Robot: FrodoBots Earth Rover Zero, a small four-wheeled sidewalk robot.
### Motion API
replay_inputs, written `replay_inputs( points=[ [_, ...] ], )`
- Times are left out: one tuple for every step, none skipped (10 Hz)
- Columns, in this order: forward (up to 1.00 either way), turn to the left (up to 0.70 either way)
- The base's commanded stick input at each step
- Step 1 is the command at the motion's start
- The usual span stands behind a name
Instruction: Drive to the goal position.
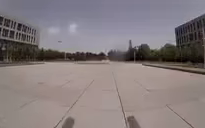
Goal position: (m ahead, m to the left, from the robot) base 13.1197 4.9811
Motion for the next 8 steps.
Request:
replay_inputs(
  points=[
    [0.70, 0.01],
    [0.70, 0.01],
    [0.70, 0.01],
    [0.70, 0.01],
    [0.70, 0.01],
    [0.70, 0.01],
    [0.70, 0.01],
    [0.70, 0.01]
  ],
)
